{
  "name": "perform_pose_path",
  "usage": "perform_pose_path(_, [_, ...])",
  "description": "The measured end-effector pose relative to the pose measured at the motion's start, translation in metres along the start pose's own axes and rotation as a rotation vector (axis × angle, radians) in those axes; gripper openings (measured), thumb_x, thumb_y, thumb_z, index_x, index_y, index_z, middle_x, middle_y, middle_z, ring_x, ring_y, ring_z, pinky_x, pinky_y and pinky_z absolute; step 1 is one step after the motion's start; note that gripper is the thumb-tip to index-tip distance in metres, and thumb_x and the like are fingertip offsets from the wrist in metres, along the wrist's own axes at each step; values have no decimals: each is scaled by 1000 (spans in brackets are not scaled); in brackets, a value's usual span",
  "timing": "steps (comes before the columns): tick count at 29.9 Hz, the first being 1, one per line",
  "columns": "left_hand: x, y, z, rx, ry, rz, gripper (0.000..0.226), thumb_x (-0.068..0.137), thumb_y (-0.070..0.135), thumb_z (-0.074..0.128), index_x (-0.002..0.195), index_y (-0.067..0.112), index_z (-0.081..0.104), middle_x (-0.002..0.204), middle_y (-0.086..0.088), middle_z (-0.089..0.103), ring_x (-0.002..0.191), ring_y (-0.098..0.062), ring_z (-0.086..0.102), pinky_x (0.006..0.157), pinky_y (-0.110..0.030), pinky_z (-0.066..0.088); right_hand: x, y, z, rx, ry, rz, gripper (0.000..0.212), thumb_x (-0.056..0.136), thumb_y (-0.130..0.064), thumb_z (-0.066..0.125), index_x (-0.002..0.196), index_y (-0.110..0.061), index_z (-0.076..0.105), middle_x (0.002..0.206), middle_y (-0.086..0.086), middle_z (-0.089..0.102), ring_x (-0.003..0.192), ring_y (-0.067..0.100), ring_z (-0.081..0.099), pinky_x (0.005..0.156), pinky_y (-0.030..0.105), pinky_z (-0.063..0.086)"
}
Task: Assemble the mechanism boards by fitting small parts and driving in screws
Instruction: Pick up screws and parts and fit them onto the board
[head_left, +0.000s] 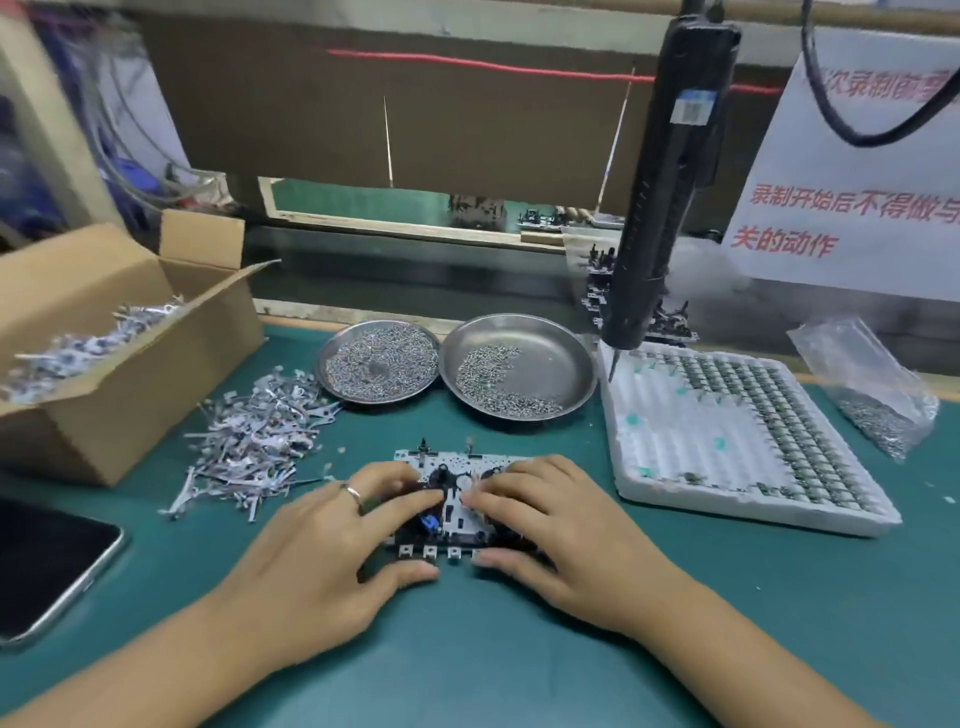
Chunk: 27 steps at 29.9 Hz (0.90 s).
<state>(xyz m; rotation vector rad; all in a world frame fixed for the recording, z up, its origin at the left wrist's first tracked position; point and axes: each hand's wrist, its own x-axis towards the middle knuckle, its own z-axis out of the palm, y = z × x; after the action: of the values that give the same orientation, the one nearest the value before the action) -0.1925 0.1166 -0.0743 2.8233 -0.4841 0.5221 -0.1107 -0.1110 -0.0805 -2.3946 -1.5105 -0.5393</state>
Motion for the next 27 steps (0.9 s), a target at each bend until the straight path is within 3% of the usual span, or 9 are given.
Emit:
perform_pose_path(4, [0,-22,-8,94,124,-172,62,82,64,40,119,21,65,113,1,61,97,-20,56,90,-31,35,0,0,2,-61,7,30,38,96,-40,47,118,-14,64,112,0,65,102,23,59,92,38,46])
perform_pose_path(6, [4,-32,-12,187,63,-263,67,81,65,35,116,17,66,109,-2,65,100,-25,60,91,-37,28,1,0,3,-111,46,93,38,94,-37,47,118,-13,64,111,0,67,101,23,62,96,42,44])
perform_pose_path(9, [5,-40,-8,139,19,-321,60,80,62,32,102,23,72,95,7,69,98,-22,62,94,-42,26,0,1,6,-122,90,187,34,90,-32,58,116,-11,66,110,1,68,103,23,63,101,52,36])
perform_pose_path(12, [6,-42,-3,114,115,-284,43,84,46,41,85,22,76,79,10,69,86,-21,64,94,-44,27,-2,1,6,-57,158,233,32,91,-36,60,108,-10,70,108,2,68,101,23,64,104,58,31])
perform_pose_path(16, [10,-43,-6,67,213,-248,27,81,35,56,85,19,77,73,6,71,73,-21,67,84,-35,29,-1,-1,3,29,328,224,29,91,-26,52,100,-7,72,100,3,69,92,23,64,103,52,35])
perform_pose_path(19, [21,-31,-10,-38,366,-156,31,84,37,52,91,17,75,77,9,71,68,-1,55,76,-31,36,6,-6,1,200,429,208,26,92,-19,52,96,-2,72,93,5,68,87,20,62,100,38,38])
perform_pose_path(21, [35,-17,-9,-123,501,-63,21,82,28,64,95,14,74,79,12,70,73,10,44,73,-31,41,12,-11,0,339,428,253,26,92,-22,53,102,-4,70,95,2,68,91,13,59,94,33,41])
perform_pose_path(24, [57,7,0,-166,586,90,21,79,13,72,99,9,73,81,4,73,70,2,58,72,-36,45,20,-15,2,514,384,392,28,90,-30,60,110,-14,68,96,-7,68,92,10,58,86,29,44])
perform_pose_path(27, [74,23,8,-197,589,133,18,78,9,73,96,5,74,78,1,73,64,-10,64,70,-36,45,20,-9,5,555,459,468,18,84,-19,66,101,-14,73,89,-8,71,83,10,62,80,32,48])
